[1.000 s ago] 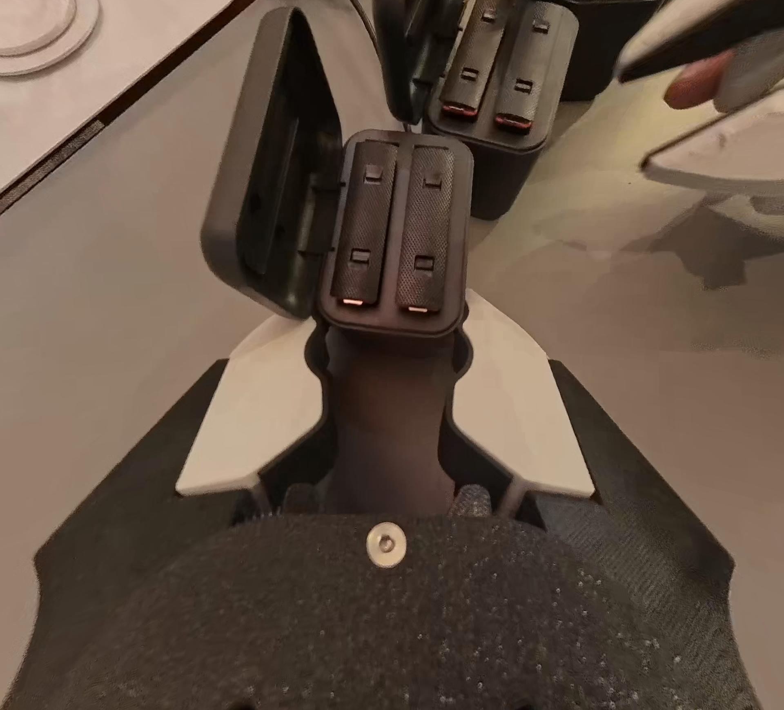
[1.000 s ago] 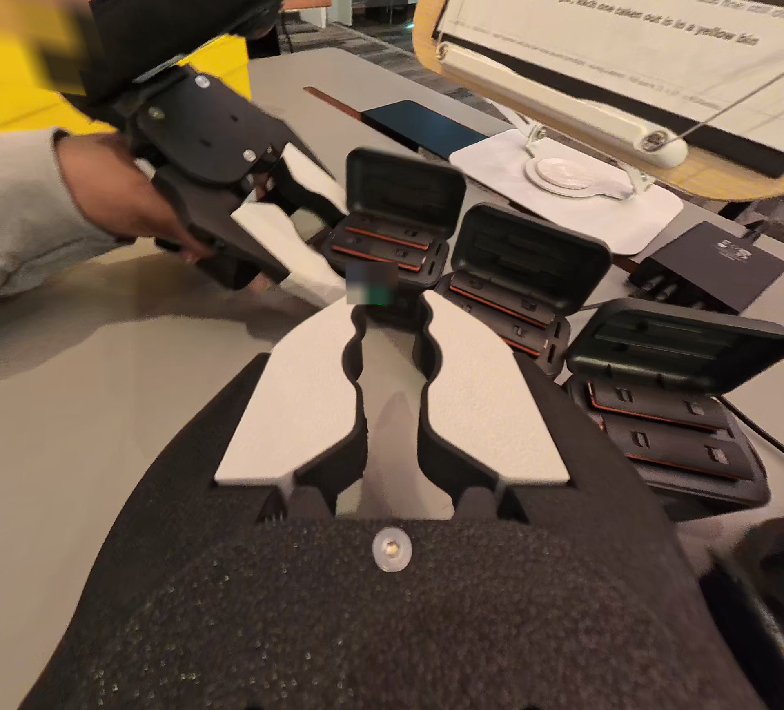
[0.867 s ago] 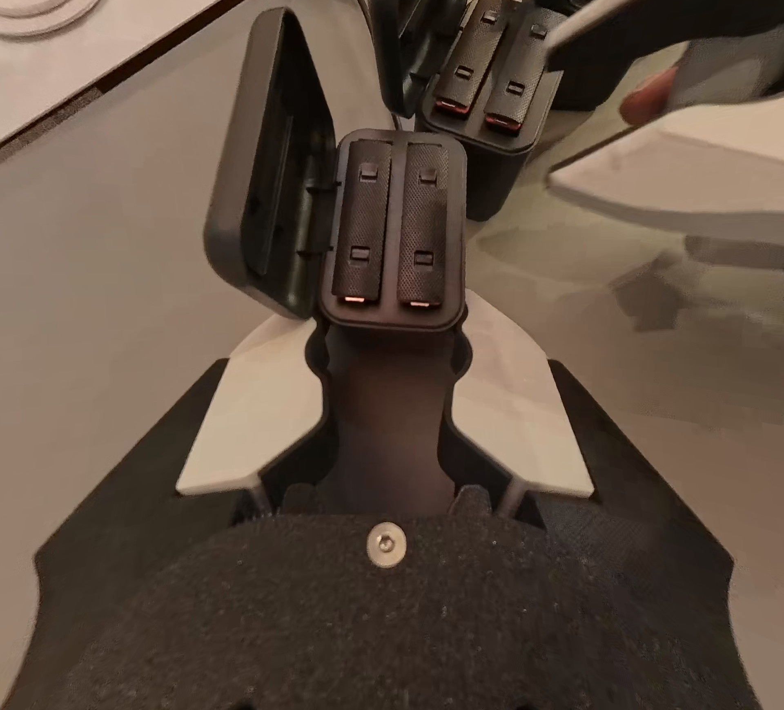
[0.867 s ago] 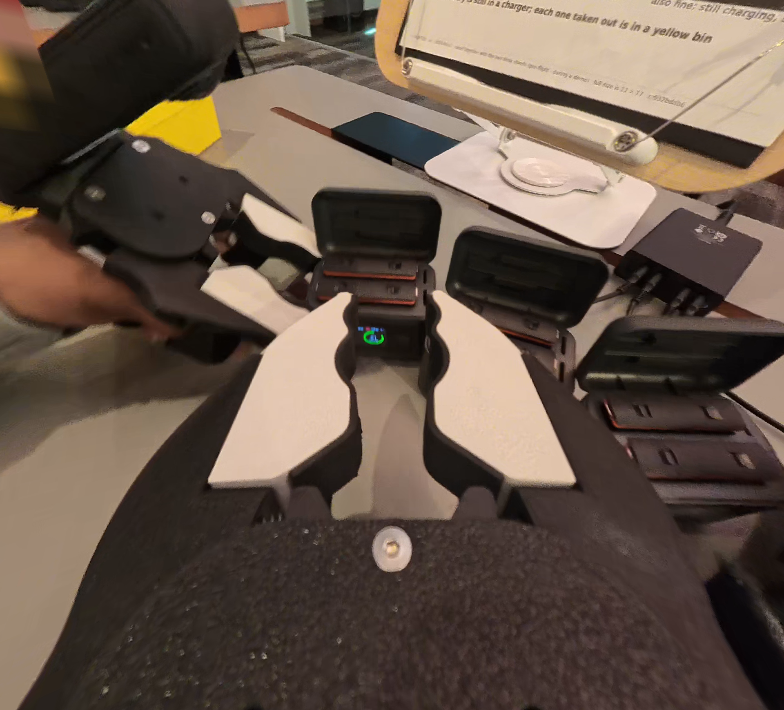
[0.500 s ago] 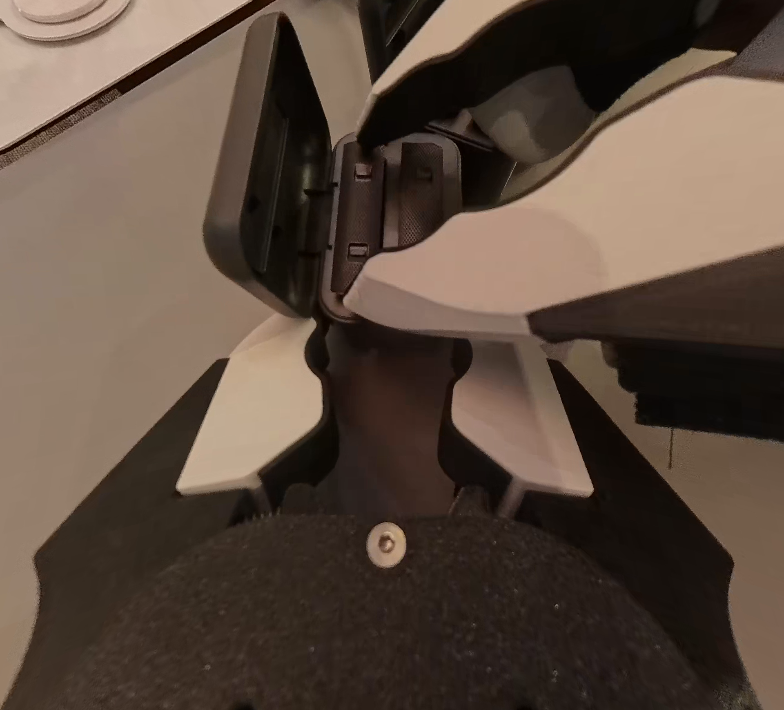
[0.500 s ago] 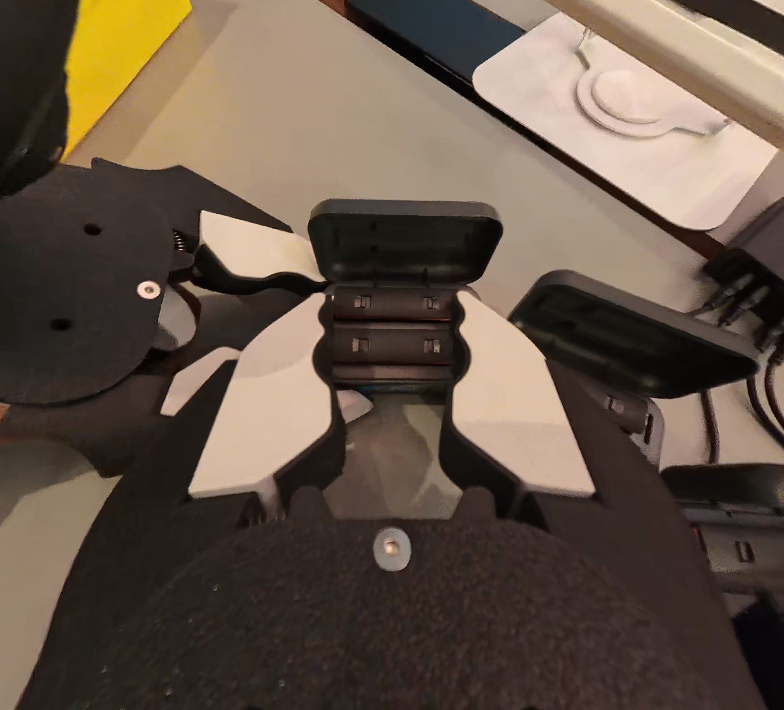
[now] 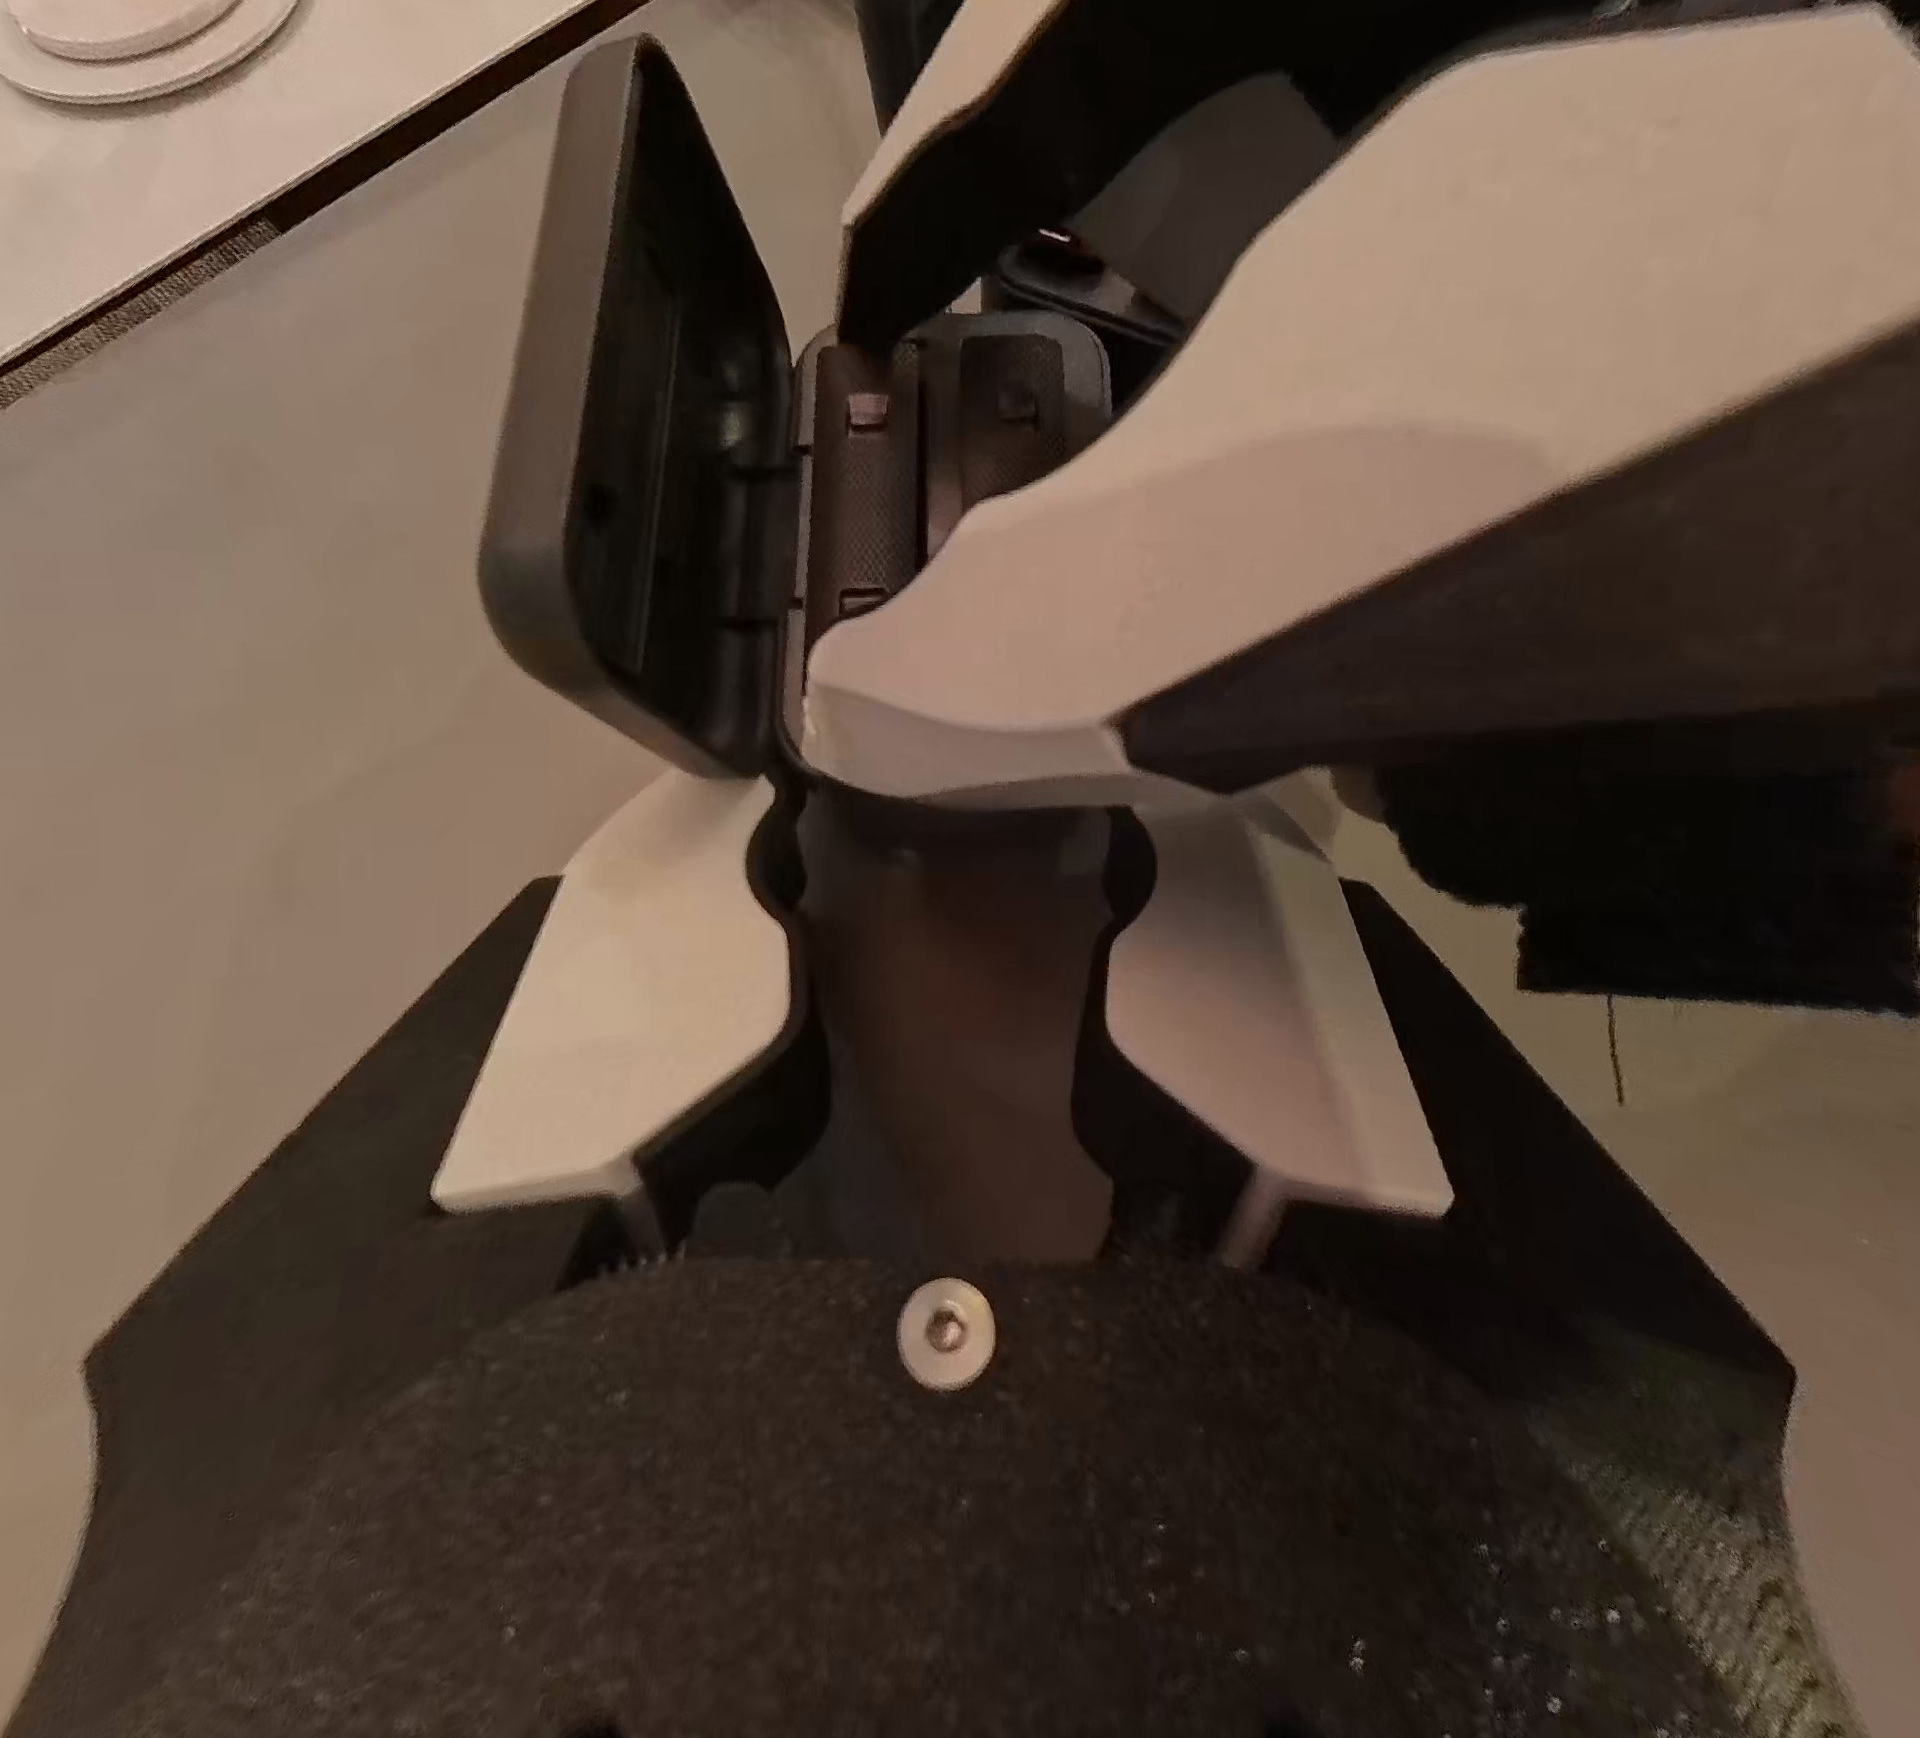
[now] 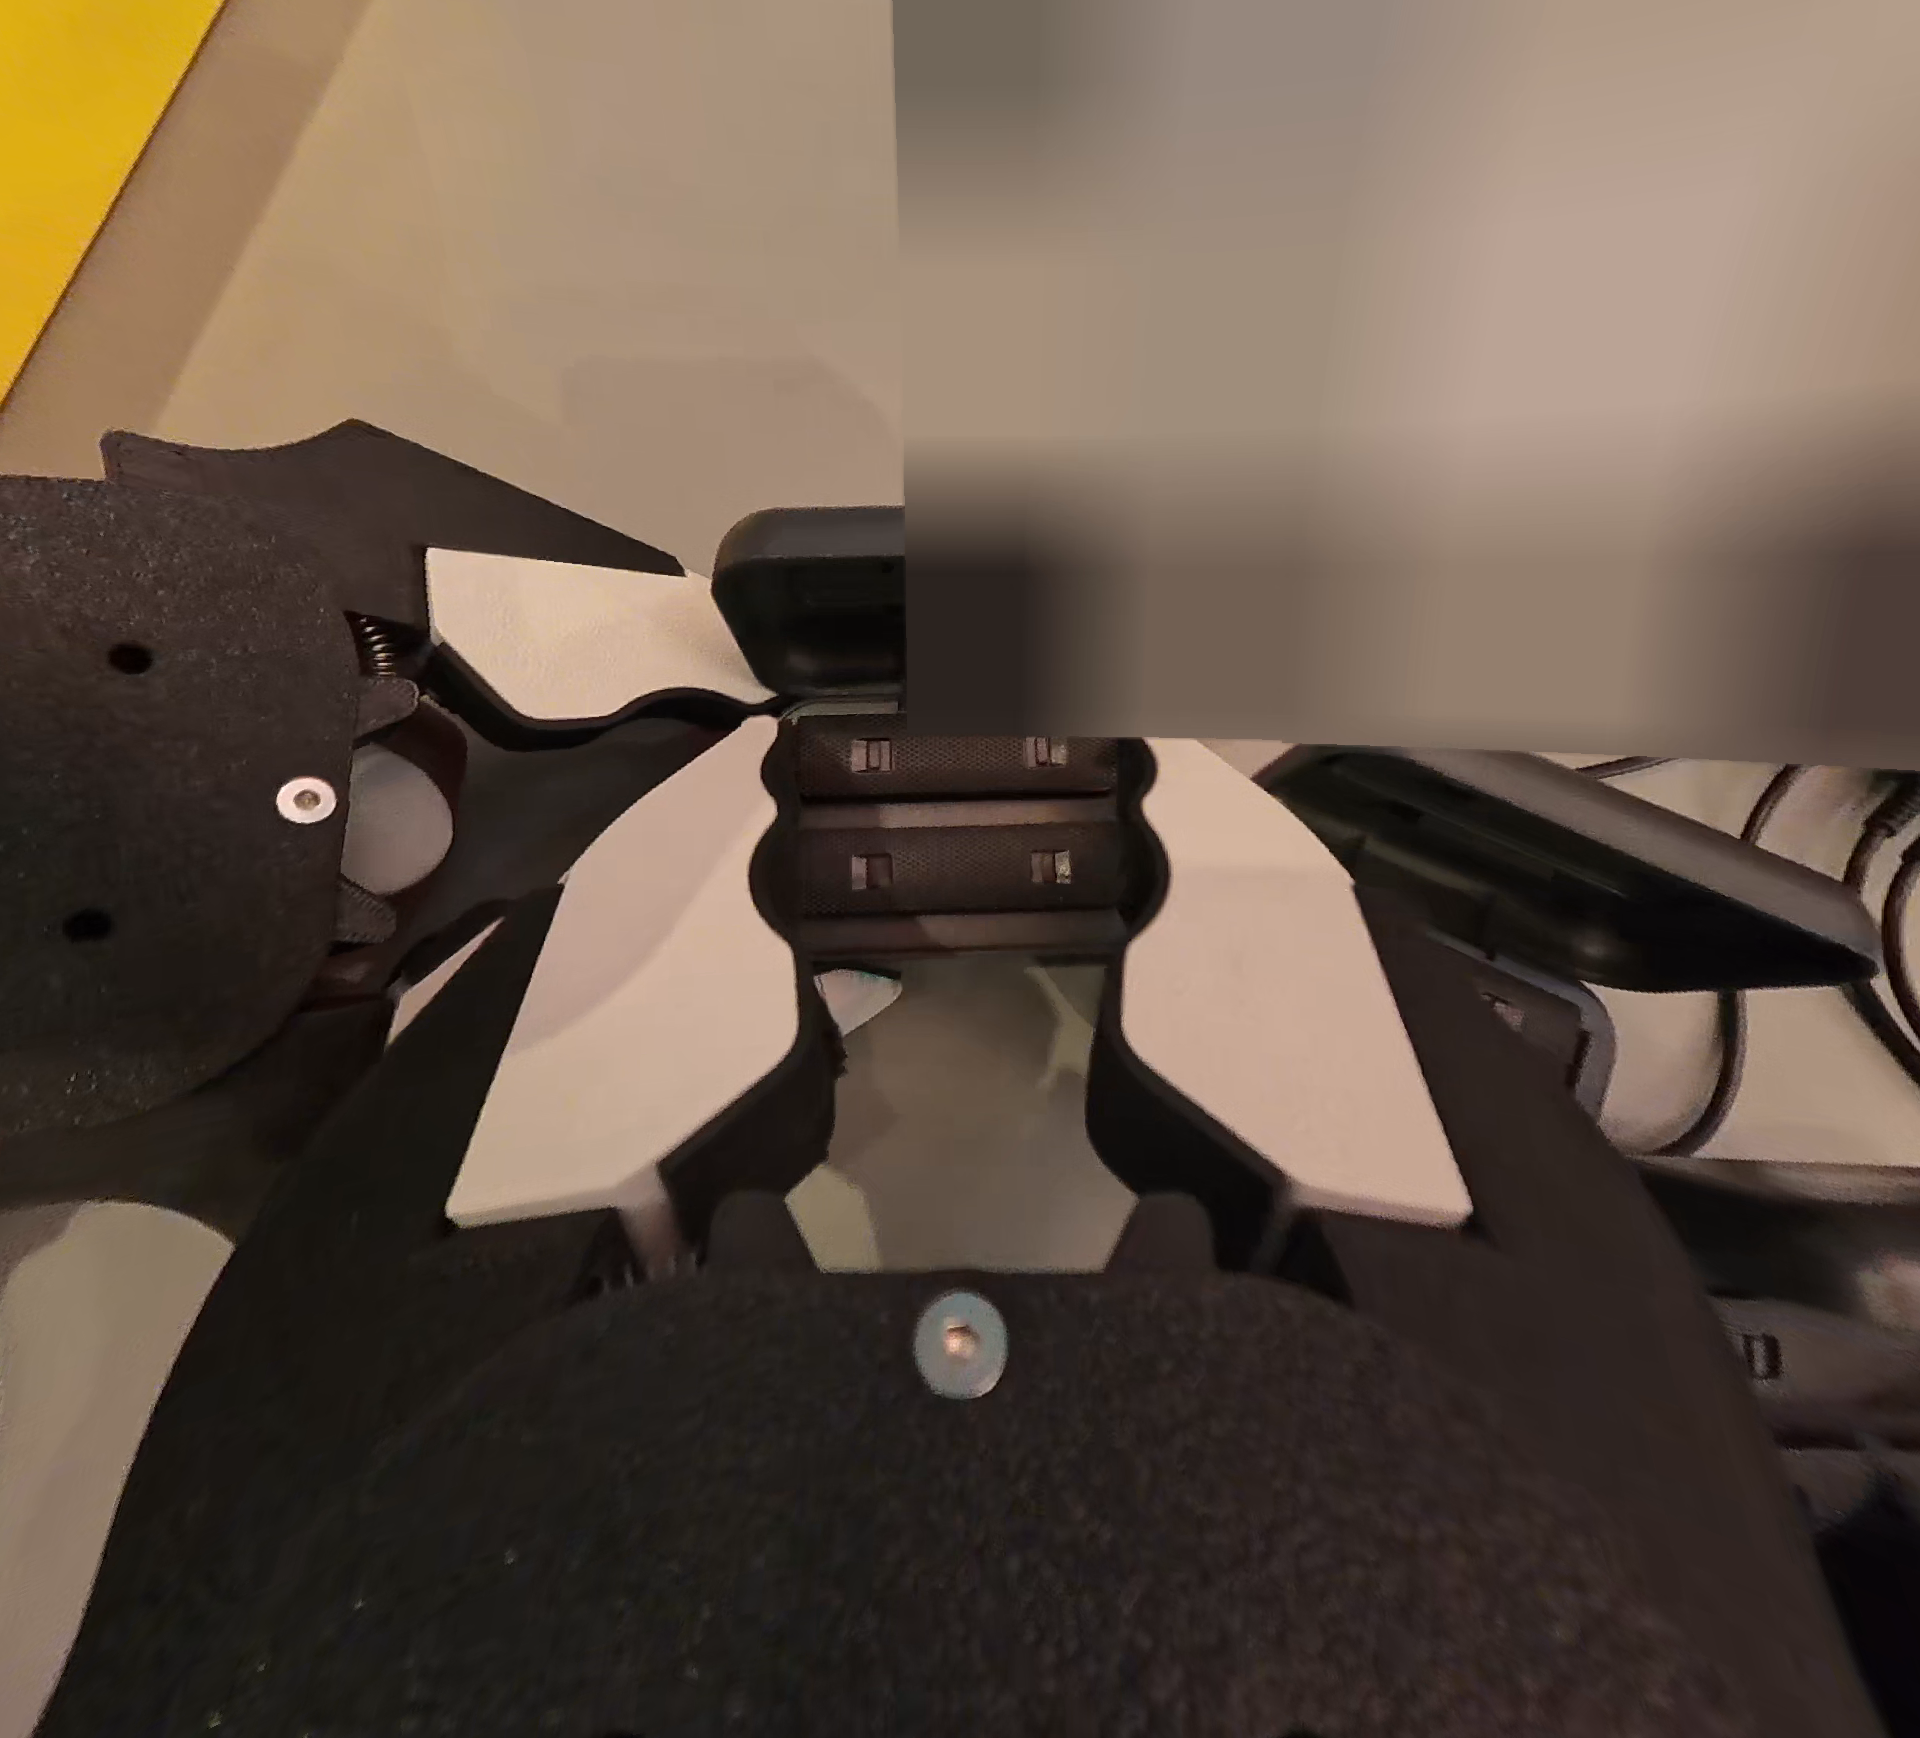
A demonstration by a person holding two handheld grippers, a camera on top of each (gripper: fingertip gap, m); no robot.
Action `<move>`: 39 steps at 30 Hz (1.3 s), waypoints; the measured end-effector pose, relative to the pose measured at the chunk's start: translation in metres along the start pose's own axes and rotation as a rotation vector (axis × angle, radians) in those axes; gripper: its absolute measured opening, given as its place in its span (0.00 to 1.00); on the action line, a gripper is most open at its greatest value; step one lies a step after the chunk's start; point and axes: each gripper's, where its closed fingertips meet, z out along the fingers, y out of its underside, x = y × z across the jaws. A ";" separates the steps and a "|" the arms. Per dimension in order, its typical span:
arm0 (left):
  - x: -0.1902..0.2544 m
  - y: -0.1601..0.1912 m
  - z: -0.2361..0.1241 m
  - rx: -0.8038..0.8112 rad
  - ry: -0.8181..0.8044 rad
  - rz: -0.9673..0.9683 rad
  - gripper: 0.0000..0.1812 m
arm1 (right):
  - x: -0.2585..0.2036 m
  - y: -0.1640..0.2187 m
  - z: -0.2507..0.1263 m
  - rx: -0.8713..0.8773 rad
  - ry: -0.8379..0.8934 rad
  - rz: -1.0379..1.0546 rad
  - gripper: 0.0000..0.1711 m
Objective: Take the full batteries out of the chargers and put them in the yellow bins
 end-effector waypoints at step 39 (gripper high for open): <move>-0.099 -0.017 -0.065 0.223 -0.515 -0.072 0.02 | 0.180 0.103 -0.288 0.387 0.483 0.359 0.34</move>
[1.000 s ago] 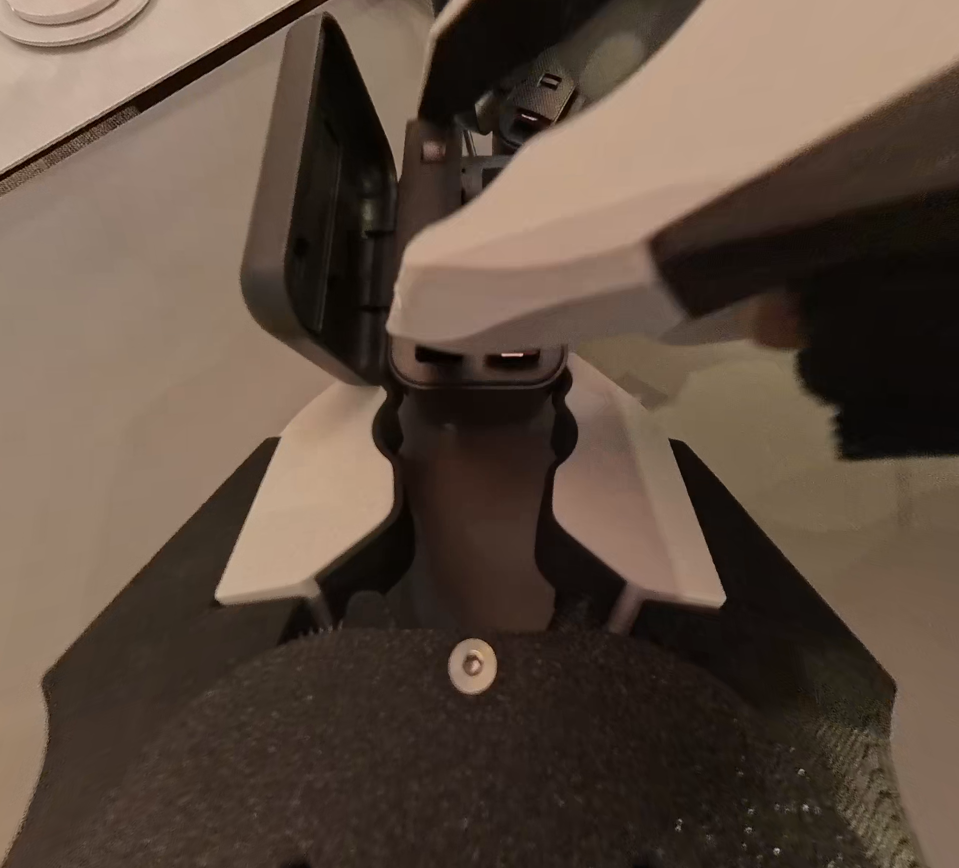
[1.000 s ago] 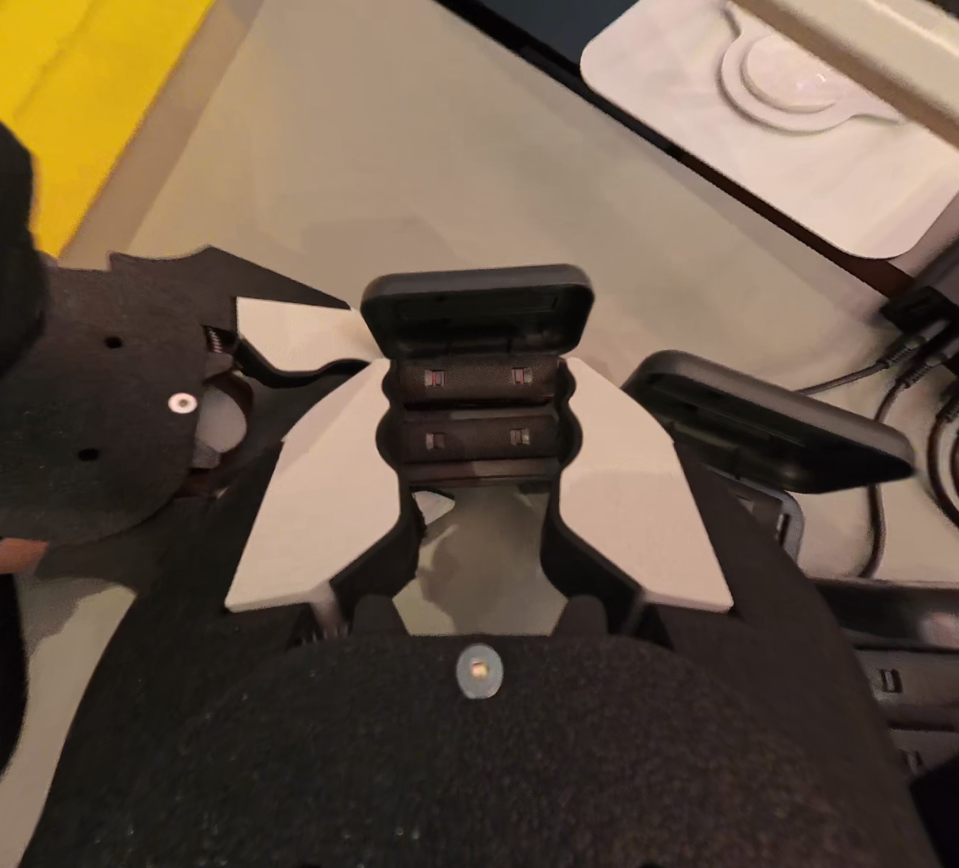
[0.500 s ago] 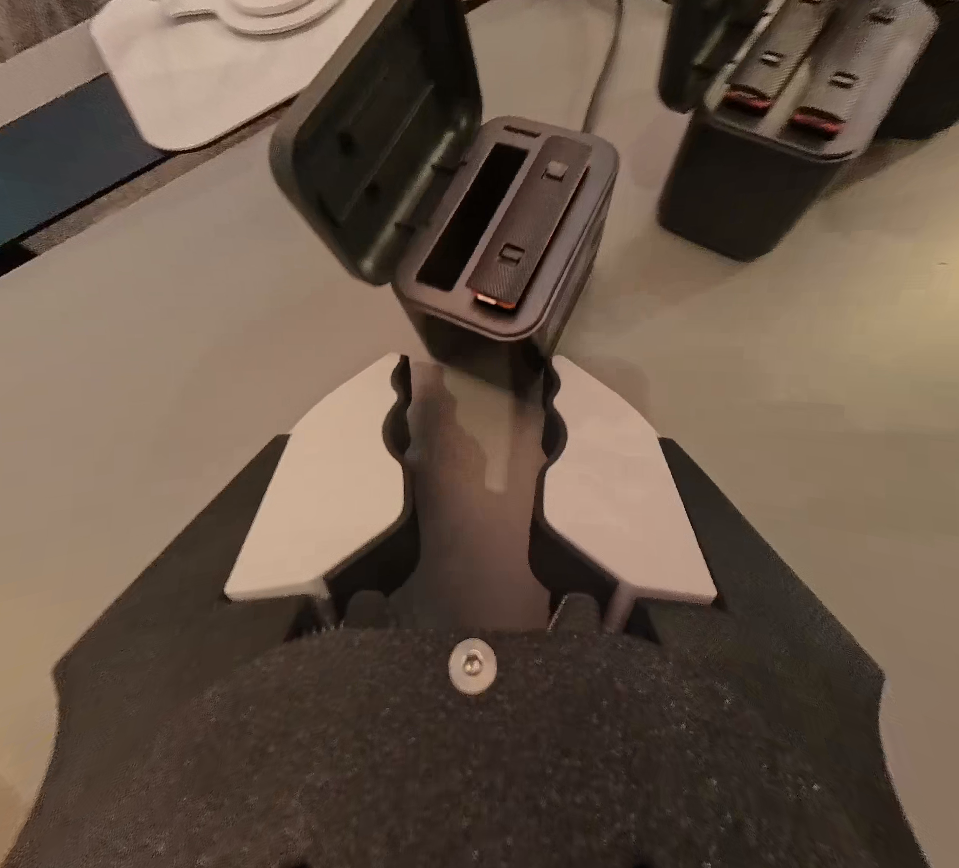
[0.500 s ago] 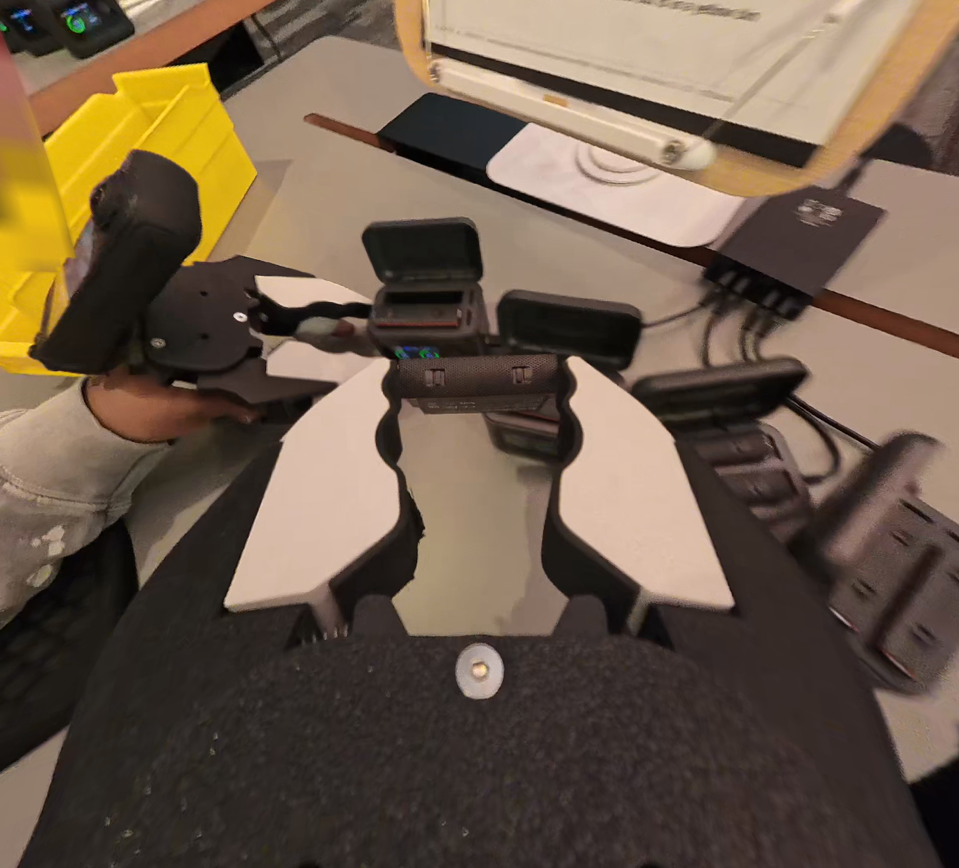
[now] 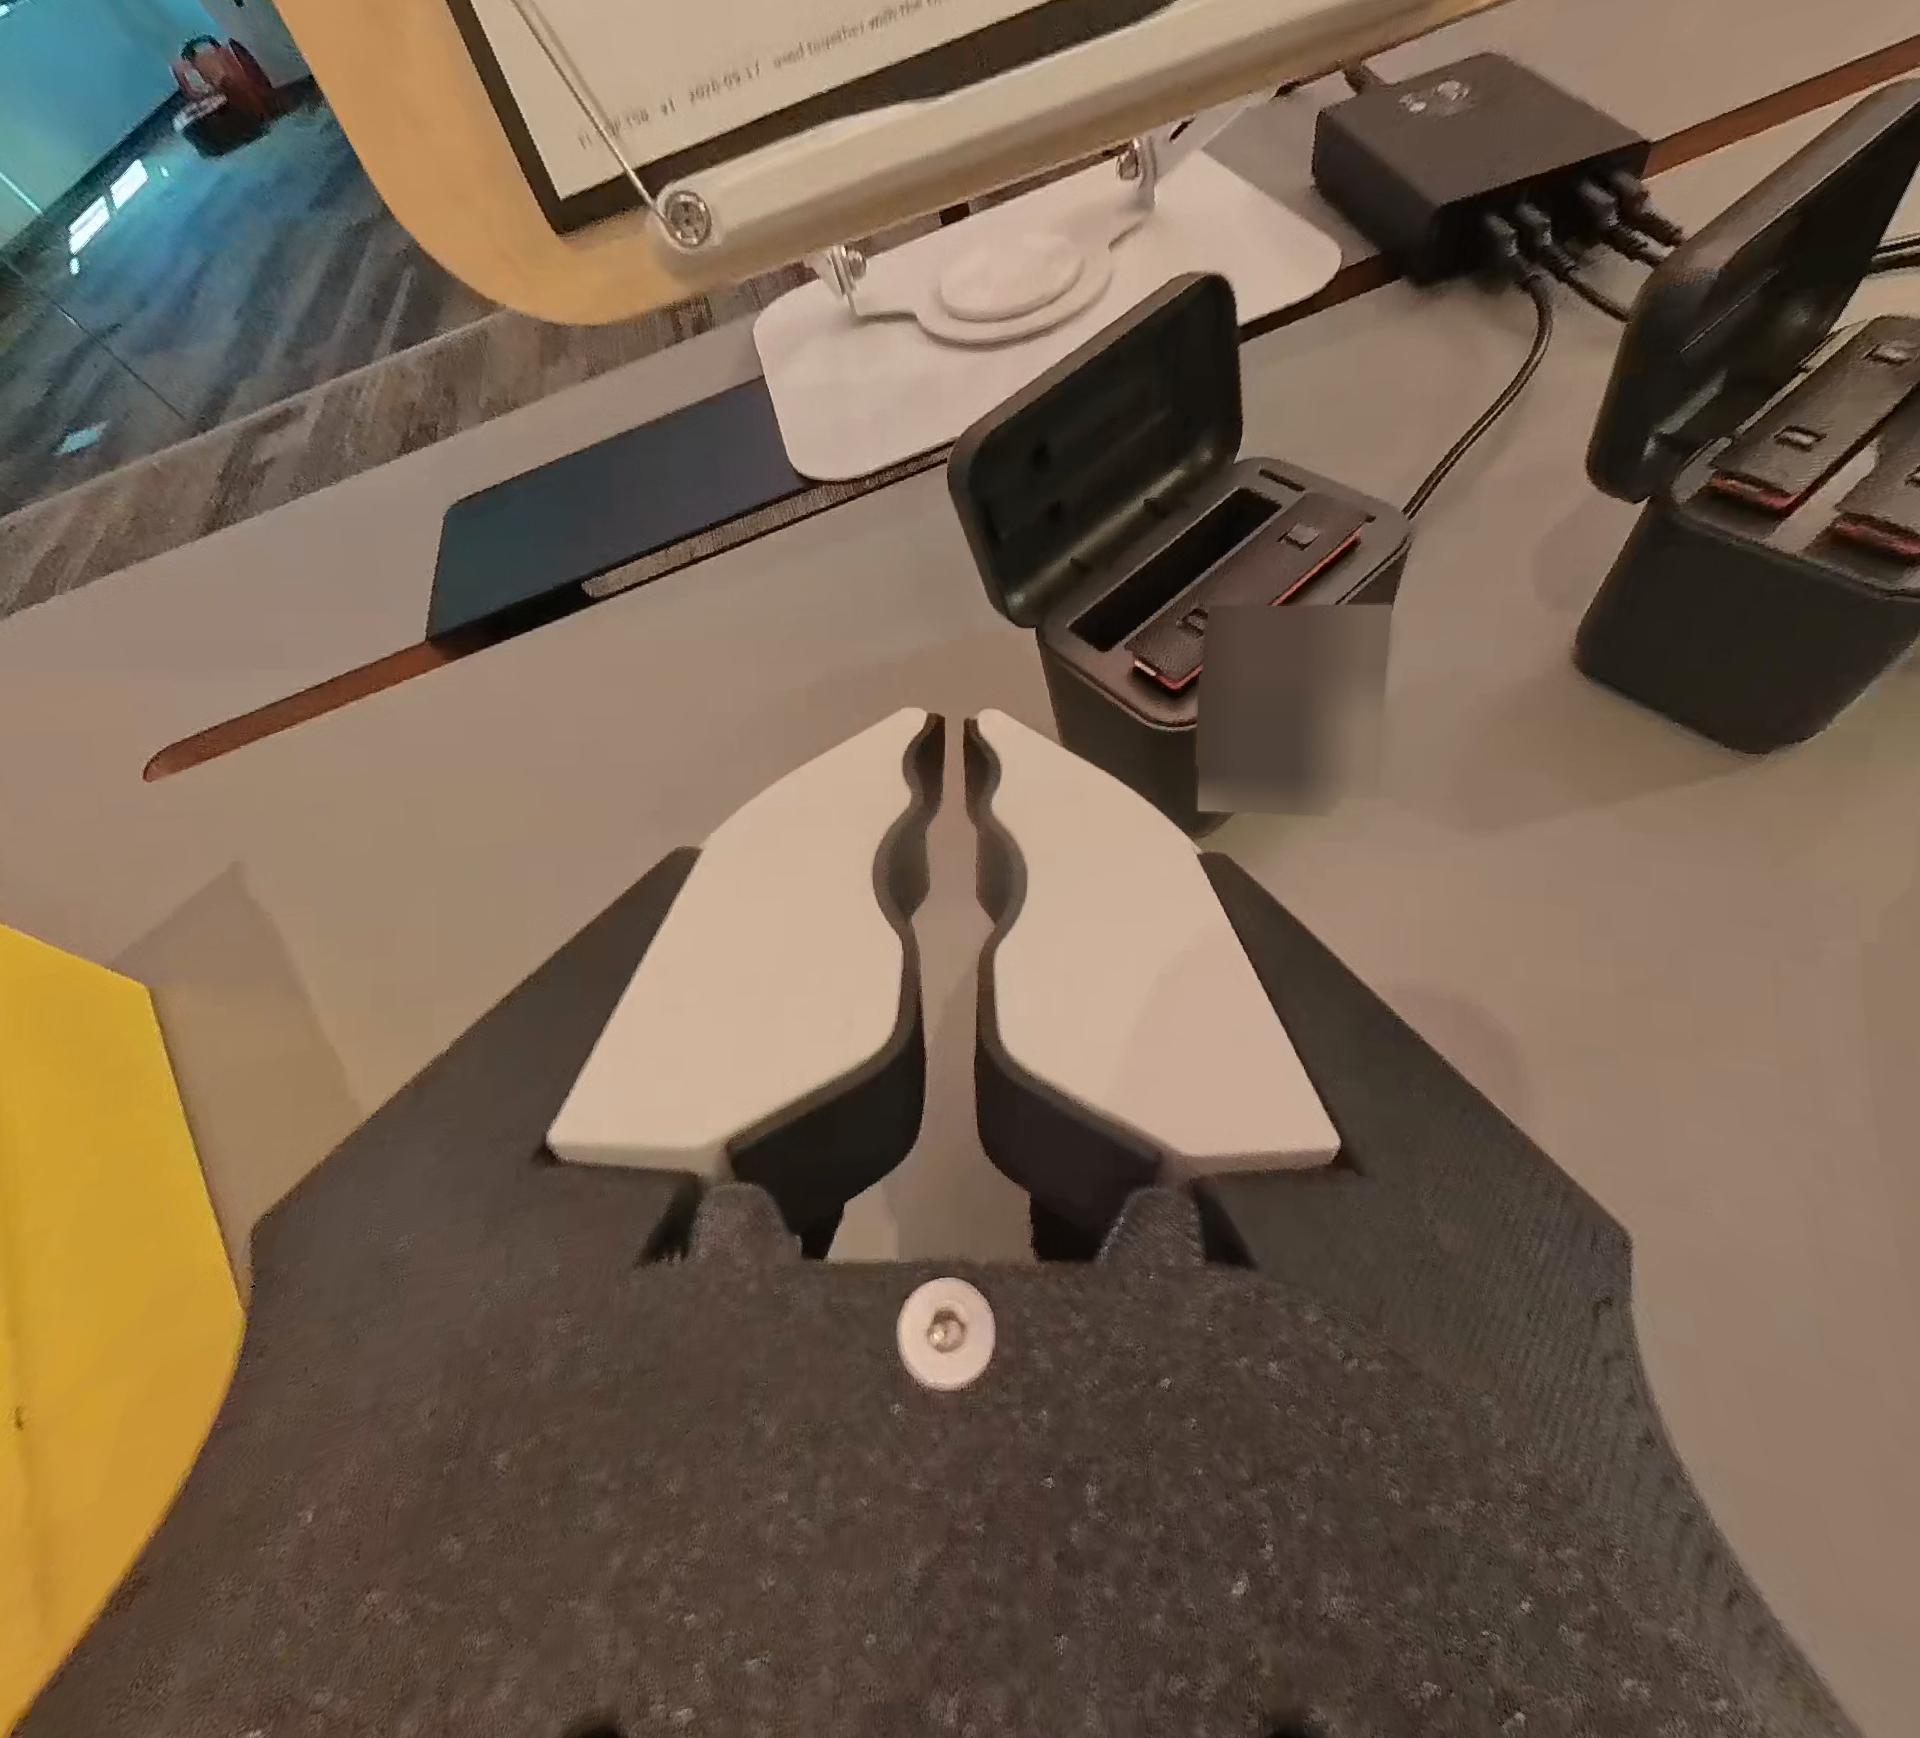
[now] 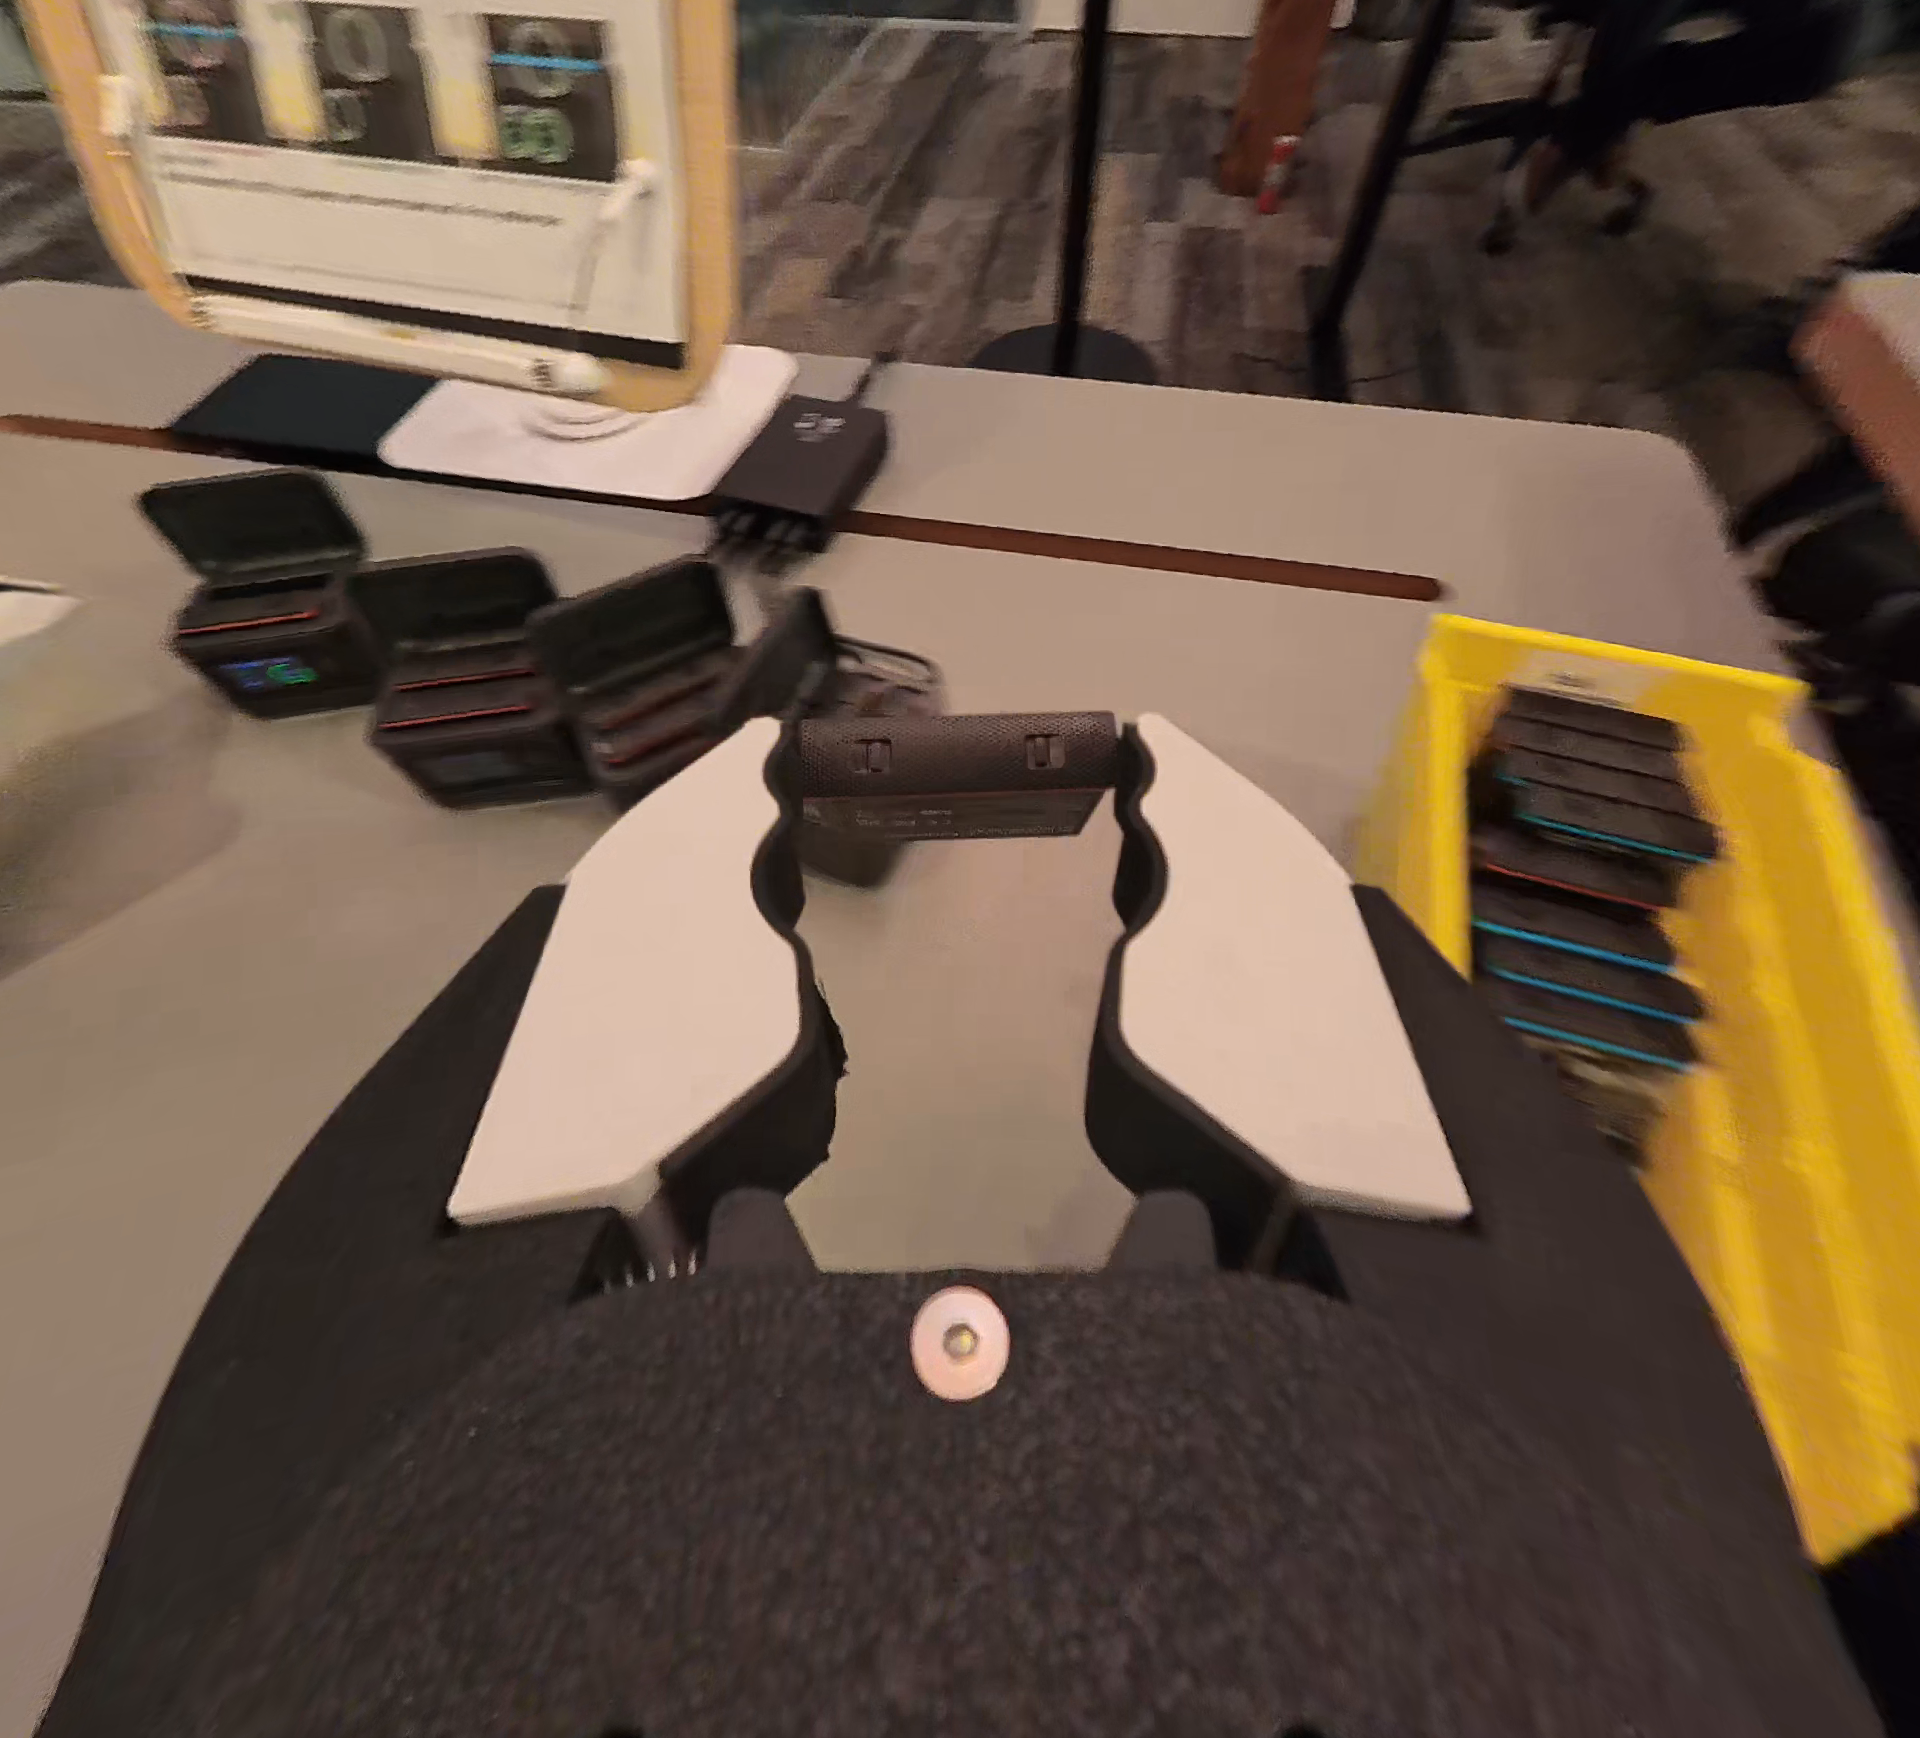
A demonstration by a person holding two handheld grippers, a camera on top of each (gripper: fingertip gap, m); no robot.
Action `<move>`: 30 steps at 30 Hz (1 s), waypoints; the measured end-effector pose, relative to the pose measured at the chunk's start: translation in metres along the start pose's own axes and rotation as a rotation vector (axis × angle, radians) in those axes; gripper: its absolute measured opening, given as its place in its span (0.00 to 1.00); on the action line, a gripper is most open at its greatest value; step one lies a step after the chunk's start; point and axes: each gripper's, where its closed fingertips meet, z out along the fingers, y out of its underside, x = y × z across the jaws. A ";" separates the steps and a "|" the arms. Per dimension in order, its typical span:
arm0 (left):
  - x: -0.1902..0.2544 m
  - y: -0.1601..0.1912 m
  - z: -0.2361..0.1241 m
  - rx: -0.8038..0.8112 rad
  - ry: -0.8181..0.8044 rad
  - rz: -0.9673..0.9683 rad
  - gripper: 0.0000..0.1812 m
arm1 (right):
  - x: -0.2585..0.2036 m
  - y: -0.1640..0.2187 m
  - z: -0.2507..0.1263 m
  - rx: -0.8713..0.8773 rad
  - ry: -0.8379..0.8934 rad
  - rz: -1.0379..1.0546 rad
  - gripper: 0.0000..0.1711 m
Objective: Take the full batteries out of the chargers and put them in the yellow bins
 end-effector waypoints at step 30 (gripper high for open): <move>0.021 -0.020 -0.017 0.058 0.097 0.030 0.02 | 0.163 0.080 0.006 -0.198 0.327 0.085 0.43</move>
